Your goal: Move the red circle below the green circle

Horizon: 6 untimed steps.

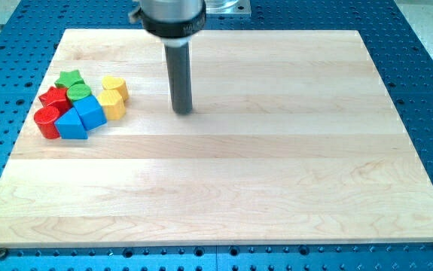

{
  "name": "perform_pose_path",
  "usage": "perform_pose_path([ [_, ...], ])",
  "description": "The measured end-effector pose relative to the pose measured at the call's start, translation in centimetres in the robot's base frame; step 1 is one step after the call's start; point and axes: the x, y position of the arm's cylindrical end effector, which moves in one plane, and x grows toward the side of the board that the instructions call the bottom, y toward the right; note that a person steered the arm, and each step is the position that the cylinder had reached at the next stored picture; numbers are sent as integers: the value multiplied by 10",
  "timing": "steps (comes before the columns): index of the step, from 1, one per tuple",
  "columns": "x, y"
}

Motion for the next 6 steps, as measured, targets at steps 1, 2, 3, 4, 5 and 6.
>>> perform_pose_path([
  [1, 80, -71],
  [2, 122, -174],
  [3, 116, -239],
  [4, 81, -251],
  [5, 46, -251],
  [6, 26, -248],
])
